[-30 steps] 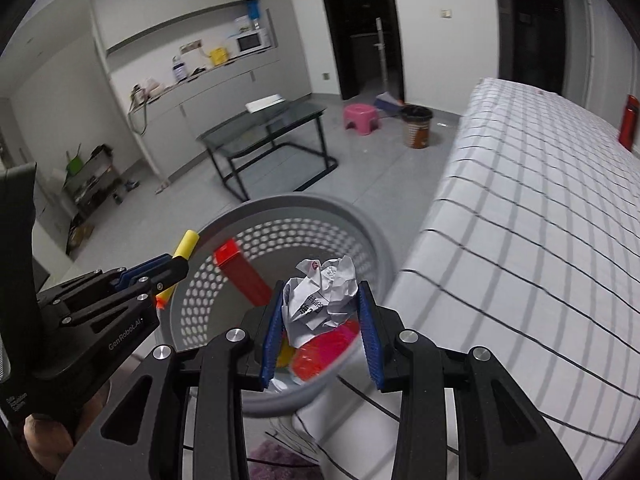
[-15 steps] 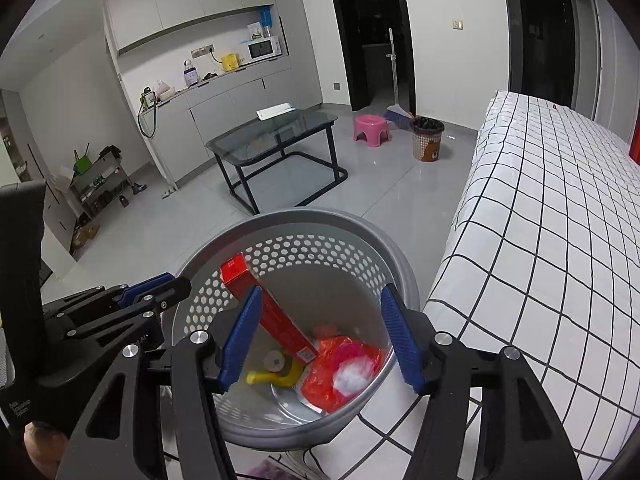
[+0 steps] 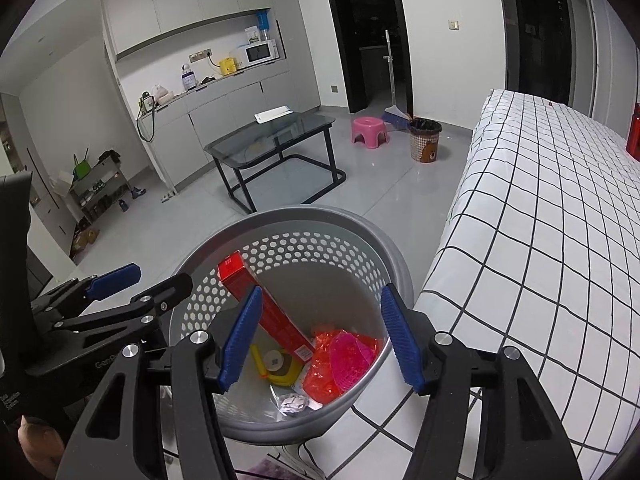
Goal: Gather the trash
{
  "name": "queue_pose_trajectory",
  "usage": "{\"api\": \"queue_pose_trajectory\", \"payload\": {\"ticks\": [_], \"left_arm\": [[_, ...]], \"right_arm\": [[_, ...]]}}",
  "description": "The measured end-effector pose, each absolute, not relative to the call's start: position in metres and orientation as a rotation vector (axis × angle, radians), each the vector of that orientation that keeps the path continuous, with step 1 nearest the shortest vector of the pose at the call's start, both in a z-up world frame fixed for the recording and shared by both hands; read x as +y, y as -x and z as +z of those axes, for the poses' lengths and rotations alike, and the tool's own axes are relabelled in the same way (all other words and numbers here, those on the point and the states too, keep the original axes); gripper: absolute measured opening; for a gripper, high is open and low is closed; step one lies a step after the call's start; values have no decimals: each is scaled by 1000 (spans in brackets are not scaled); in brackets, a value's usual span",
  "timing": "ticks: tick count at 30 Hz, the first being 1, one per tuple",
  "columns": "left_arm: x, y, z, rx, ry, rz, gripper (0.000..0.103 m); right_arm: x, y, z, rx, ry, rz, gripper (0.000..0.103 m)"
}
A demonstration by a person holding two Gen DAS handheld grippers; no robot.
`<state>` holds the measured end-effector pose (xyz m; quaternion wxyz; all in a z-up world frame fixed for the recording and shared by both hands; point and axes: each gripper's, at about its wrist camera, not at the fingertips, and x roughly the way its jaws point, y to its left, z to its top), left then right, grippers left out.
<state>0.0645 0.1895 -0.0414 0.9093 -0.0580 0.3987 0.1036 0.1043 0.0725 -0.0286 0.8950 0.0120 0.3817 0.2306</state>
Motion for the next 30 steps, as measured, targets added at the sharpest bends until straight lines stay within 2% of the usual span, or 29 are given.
{"api": "queue_pose_trajectory", "payload": {"ticks": [7,17,25,30], "left_arm": [[187,-62,-36,815,119,214,79],[185,-58,-28,793,122,227,84],[181,-54,-25,786,105,243,94],[180,-52,-23,779,95,252,96]], "right_arm": [[68,-101,-28,784,-38,469,59],[59,-97,-30,777,-59,439,63],[55,-98,-34,790,-75,427,64],[53,-98,-37,793,-83,428,65]]}}
